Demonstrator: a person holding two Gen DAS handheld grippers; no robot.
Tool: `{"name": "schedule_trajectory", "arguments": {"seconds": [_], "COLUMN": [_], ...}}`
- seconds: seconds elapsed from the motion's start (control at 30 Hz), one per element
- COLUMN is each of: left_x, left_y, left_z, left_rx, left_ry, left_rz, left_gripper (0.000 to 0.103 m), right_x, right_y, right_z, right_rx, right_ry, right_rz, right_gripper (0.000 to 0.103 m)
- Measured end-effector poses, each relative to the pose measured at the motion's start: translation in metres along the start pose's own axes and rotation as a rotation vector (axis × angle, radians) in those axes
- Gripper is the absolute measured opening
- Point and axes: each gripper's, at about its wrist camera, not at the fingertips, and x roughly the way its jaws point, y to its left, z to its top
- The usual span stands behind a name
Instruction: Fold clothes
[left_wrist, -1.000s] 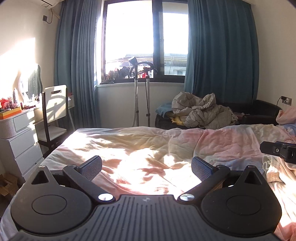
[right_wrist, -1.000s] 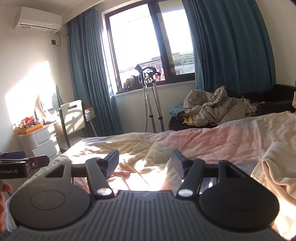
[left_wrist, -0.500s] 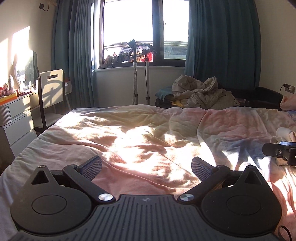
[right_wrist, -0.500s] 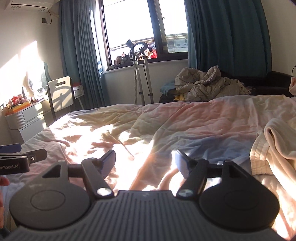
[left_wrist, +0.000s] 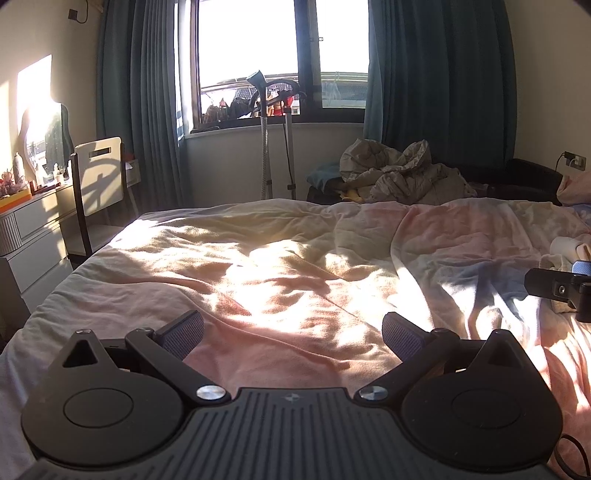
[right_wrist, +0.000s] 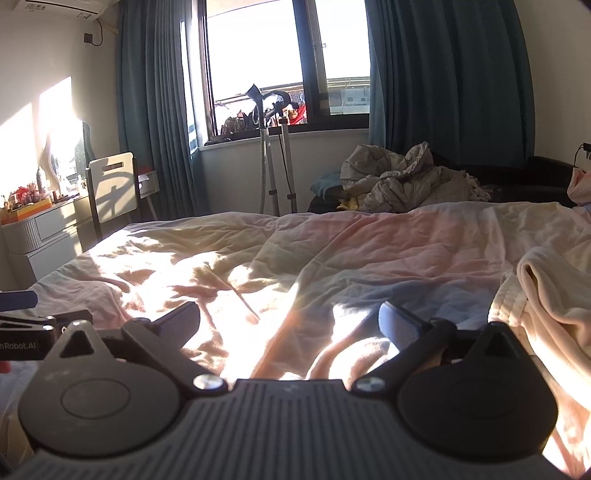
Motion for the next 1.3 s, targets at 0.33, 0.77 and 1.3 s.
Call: {"name": "schedule_trajectory", "arguments": {"seconds": [0.33,0.77,1.3], "left_x": [-0.0004,0.001,0.0023], "left_y": [-0.0026,-0.003,-0.0026], "left_z": [-0.0002,-0.0004,-0.0013], "left_rx": [0.012,0.008,0.007], "left_ry": [0.01,0.017,0.018], "left_rz": [0.012,0.031,0.036], "left_gripper": [0.103,0.103,0.103], "right_x": [0.0026,0.0034,0.0027], "right_y": [0.001,0.0008,-0.0035], "right_z": [-0.0045,-0.0069,-0.006], "right_rx": [-0.014,-0.025,-0.019], "right_ry": [0.027,0.028,0.026], "right_rz": [-0.028,-0.039,-0.029], "right_gripper": [0.103,0.103,0.103]}}
